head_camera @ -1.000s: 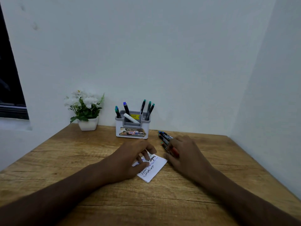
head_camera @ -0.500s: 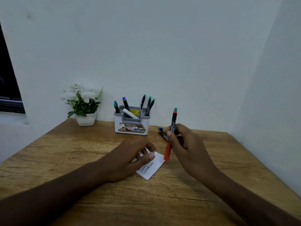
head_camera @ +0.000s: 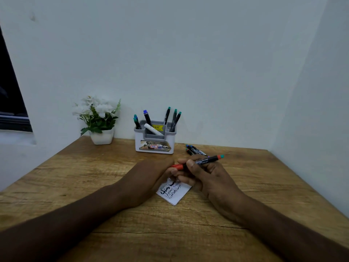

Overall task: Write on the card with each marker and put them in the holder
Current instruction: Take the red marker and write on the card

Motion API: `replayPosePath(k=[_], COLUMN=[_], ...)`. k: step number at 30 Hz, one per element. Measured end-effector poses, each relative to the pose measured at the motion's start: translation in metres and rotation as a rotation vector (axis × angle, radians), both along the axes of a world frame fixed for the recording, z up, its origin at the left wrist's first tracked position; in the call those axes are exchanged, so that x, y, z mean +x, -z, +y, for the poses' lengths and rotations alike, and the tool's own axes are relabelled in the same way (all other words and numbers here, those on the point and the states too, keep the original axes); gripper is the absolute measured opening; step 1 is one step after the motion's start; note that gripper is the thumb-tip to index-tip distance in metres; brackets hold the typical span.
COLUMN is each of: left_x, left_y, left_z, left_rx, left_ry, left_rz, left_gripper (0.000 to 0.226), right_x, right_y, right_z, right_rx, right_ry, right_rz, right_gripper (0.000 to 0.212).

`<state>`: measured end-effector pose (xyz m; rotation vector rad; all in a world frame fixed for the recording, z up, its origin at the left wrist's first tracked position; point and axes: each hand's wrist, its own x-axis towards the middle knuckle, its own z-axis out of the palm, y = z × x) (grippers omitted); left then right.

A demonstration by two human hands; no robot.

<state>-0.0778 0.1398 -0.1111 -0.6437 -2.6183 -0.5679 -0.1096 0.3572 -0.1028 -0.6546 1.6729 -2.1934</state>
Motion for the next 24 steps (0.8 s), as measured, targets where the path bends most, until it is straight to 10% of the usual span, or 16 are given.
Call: replayPosePath(k=[15,24], left_x=[-0.004,0.005], left_y=[-0.006,-0.011], left_z=[-0.013,-0.011], left_rx=[0.139,0.237], left_ry=[0.013,0.143], left_rz=[-0.077,-0.146], left_gripper=[0.047,0.016], right_x=[-0.009,-0.017], right_y=[-0.014,-0.009], right_z=[0.011,0.011], right_rx=[-0.137,0.003], right_ry=[-0.143,0.224], right_rz=[-0.159,0.09], right_gripper=[0.046,0.041])
